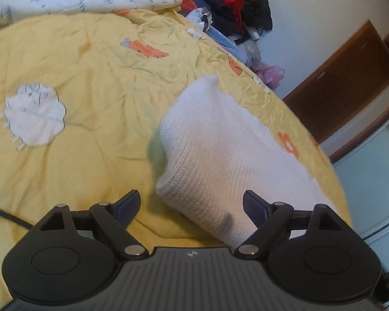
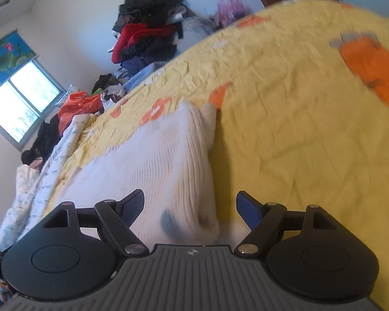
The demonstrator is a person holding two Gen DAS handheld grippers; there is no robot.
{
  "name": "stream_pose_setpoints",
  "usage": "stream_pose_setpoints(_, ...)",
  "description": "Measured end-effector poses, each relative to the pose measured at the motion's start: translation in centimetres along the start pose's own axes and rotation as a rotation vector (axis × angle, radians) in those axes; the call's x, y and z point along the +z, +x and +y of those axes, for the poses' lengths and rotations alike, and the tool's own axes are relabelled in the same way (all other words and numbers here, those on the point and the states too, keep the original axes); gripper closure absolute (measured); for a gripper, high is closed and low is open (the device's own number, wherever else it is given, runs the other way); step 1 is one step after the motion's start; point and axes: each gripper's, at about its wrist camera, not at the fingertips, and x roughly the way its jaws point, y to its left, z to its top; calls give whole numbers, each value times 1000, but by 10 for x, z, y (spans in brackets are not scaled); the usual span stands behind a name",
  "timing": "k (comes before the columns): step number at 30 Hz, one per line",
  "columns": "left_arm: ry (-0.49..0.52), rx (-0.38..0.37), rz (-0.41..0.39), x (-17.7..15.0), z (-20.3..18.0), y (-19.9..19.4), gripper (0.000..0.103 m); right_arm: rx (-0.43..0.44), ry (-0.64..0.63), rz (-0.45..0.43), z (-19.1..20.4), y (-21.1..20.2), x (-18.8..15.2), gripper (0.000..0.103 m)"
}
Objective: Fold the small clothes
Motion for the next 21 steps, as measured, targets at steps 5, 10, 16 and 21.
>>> stream_pose_setpoints(5,-120,-96,50,1,-7,21,18,111,100,42,2,17,-23,20)
stream_pose_setpoints(10,-165,11,70,10,-12,39,87,121,106,13,10,39,-22,72)
stream_pose_setpoints(16,72,10,22,3,-46,3,91,148,-26,5,25,11,5,75)
stream_pose_setpoints(21,62,26,92,-8,-25,23,82,65,-14,92,5,31,-4,60)
